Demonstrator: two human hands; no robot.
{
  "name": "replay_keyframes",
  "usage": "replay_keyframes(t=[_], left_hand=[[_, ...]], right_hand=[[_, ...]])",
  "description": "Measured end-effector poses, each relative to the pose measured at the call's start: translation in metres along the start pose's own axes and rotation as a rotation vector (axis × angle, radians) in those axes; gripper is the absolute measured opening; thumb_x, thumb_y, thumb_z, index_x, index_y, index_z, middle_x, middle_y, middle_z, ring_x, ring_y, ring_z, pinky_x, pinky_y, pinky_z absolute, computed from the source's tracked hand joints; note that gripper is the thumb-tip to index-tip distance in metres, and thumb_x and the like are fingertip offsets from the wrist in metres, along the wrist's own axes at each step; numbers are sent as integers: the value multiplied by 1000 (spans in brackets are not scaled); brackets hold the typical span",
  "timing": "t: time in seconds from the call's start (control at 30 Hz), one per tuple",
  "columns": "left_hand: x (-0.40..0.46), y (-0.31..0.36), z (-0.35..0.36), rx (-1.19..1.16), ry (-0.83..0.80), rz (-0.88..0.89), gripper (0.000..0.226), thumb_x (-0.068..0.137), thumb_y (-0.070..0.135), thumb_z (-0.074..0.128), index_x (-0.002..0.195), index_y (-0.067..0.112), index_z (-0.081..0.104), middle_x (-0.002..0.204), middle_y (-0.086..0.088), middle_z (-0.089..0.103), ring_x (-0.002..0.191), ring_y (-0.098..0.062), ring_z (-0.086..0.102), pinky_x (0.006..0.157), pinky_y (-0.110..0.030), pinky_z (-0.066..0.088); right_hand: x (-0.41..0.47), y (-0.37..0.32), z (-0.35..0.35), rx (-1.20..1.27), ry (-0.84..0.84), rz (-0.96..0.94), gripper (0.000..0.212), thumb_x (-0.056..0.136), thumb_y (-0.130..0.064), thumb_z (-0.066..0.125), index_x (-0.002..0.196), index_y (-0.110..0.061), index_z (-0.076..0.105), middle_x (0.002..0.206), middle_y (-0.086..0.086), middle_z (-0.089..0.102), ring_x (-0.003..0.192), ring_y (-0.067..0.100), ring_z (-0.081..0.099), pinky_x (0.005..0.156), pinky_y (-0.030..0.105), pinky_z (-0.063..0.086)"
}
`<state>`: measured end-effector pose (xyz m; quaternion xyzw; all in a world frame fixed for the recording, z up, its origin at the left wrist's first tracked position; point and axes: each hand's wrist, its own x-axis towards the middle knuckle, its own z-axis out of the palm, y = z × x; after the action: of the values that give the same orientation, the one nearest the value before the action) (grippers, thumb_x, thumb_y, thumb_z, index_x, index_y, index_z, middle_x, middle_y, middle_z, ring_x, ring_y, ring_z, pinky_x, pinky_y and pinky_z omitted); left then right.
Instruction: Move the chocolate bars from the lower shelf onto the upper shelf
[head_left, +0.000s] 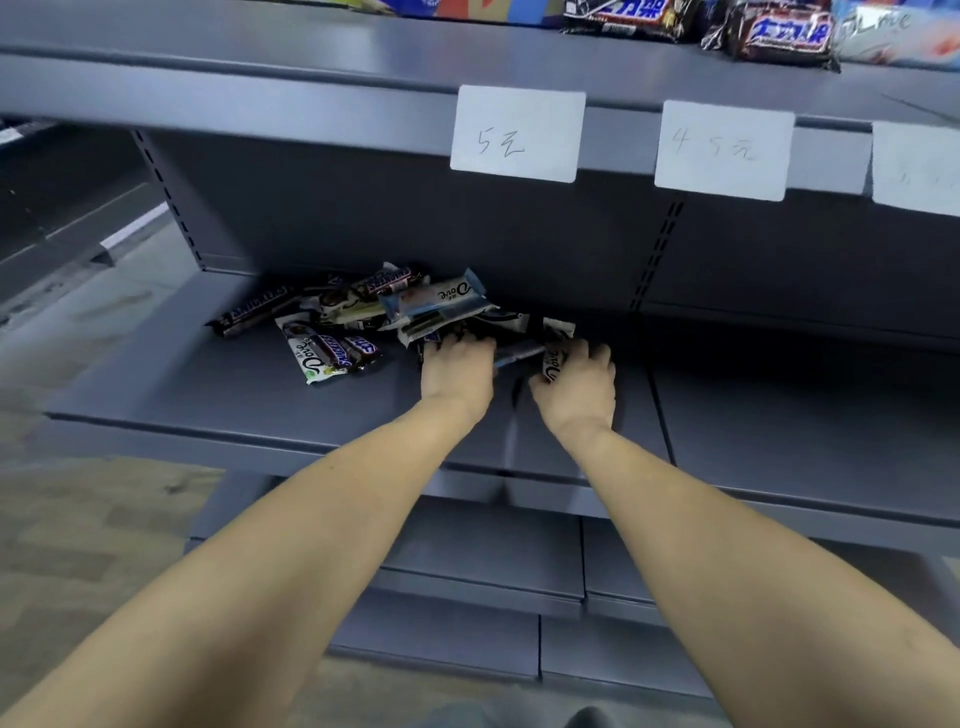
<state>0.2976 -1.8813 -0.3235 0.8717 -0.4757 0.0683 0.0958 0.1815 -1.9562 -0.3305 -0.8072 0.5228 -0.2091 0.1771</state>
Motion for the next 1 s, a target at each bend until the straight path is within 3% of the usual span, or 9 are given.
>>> replay_keyframes(t=[0.17, 0.3, 0.37, 0.43, 0.5, 0.6, 0.73, 0.9, 1.0], left_hand=[[-4, -3, -10, 7, -27, 31, 34, 81, -1, 52, 111, 16, 53, 106, -9, 65, 100, -32, 58, 91, -40, 37], [-5, -4, -16, -65, -80, 67, 41, 83, 6, 51, 123, 18, 50, 114, -9, 63, 105, -31, 58, 92, -39, 37], [-5, -3, -16, -126, -107, 69, 51, 87, 12, 50, 136, 24, 42, 123, -8, 59, 108, -32, 57, 94, -39, 36], [-6, -5, -14, -155, -105, 69, 46, 91, 17, 49, 135, 28, 43, 124, -9, 54, 105, -34, 58, 95, -41, 35], [-9, -8, -11, -157, -104, 77, 37, 95, 23, 47, 132, 27, 47, 122, -10, 52, 102, -34, 57, 94, -41, 37], [-15, -14, -5, -168, -95, 94, 39, 96, 36, 49, 133, 25, 47, 119, -10, 50, 105, -32, 55, 91, -40, 40], [-18, -16, -2, -164, -40, 104, 41, 91, 35, 56, 129, 23, 49, 116, -8, 52, 105, -31, 53, 86, -40, 43], [-20, -15, -5, -154, -60, 100, 38, 92, 31, 57, 129, 22, 53, 119, -7, 54, 111, -30, 49, 87, -38, 42], [-21, -18, -10, -154, -101, 102, 36, 92, 29, 58, 128, 20, 55, 119, -6, 55, 111, -29, 50, 88, -39, 43]], right_hand=[[-2, 5, -6, -61, -11, 40, 53, 87, -32, 63, 131, -8, 48, 129, 14, 52, 120, 34, 45, 92, 40, 45], [-1, 10, -18, -67, -90, 81, 47, 90, -37, 60, 127, -10, 52, 128, 14, 49, 116, 34, 49, 82, 37, 47], [1, 11, -24, 12, -106, 85, 40, 94, -42, 54, 118, -11, 59, 119, 13, 56, 103, 34, 58, 72, 33, 46], [2, 14, -31, 55, -114, 95, 34, 97, -41, 48, 109, -15, 66, 109, 11, 65, 94, 32, 63, 68, 30, 46], [3, 17, -35, -4, -117, 76, 23, 95, -25, 53, 111, -20, 69, 115, 8, 65, 101, 30, 61, 71, 30, 50], [0, 22, -31, -77, -112, -42, 45, 86, -3, 55, 125, -25, 61, 135, 5, 49, 121, 29, 43, 89, 37, 47], [-9, 26, -24, -93, -207, -158, 63, 87, -1, 50, 143, -30, 45, 156, 3, 27, 139, 32, 24, 110, 44, 35], [-15, 25, -20, -41, -172, -118, 48, 91, -8, 46, 134, -27, 53, 144, 7, 39, 126, 31, 36, 100, 41, 42], [-14, 21, -26, -184, -186, -121, 47, 89, -14, 52, 134, -27, 51, 140, 10, 38, 121, 32, 36, 96, 40, 44]])
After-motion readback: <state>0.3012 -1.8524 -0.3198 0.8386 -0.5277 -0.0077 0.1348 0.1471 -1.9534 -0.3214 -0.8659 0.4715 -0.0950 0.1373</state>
